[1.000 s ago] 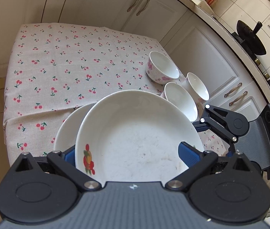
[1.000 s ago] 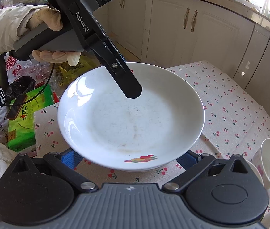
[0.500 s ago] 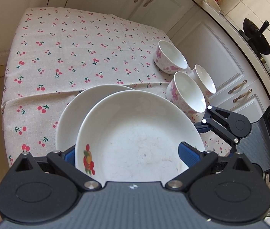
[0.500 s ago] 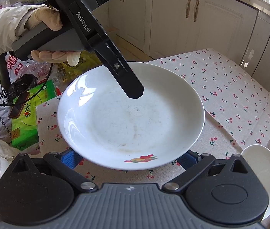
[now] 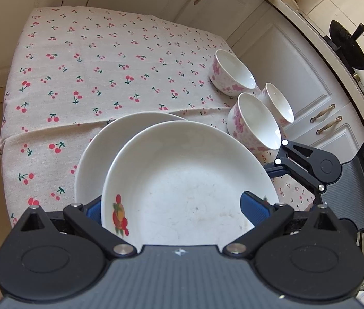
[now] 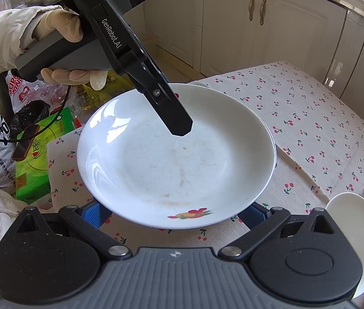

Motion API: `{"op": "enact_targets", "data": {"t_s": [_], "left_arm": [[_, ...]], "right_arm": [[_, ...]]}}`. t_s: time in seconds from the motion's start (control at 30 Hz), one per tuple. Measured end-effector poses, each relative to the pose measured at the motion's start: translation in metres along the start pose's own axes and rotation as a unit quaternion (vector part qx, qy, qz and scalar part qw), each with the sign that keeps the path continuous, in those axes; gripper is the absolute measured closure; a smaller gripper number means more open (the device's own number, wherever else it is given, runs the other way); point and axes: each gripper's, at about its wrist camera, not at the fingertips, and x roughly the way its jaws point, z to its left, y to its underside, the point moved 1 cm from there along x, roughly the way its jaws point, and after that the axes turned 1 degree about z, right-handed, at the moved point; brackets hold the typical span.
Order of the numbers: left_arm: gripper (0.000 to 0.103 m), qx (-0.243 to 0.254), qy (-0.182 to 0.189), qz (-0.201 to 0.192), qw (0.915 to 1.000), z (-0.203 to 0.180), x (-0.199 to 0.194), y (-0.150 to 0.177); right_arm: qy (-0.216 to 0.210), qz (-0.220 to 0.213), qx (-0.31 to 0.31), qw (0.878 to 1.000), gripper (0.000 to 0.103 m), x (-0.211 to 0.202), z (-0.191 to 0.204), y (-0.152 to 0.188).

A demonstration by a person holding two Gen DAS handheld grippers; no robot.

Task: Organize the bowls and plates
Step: 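Carry the fruit-motif plate over the stacked plates with the left tool, then lower the fruit-motif plate onto the stack and open the left tool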

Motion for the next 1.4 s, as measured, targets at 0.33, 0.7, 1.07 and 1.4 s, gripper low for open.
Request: {"op": "enact_targets", "data": {"t_s": [0.33, 0.7, 1.07, 1.4], "left_arm": [[0.003, 0.012, -0.004, 0.017, 0.9998, -0.004, 0.015, -0.010], [0.003, 0.035, -0.049, 0.062, 0.9962, -0.008, 0.030, -0.015], [0.003, 0.058, -0.076, 0.088, 0.9915, -0.011, 0.032, -0.019], [0.003, 0.050, -0.073, 0.090, 0.9920, -0.009, 0.020, -0.013]], "right_arm": [[0.016, 0.008, 0.018, 1.000, 0.000, -0.004, -0.004, 0.003], [0.028, 0.020, 0.024, 0.999, 0.000, -0.004, -0.001, -0.001], [0.027, 0.011, 0.034, 0.999, 0.000, -0.007, 0.000, 0.001], [0.028, 0.007, 0.040, 0.999, 0.000, -0.010, 0.001, 0.002]]}}
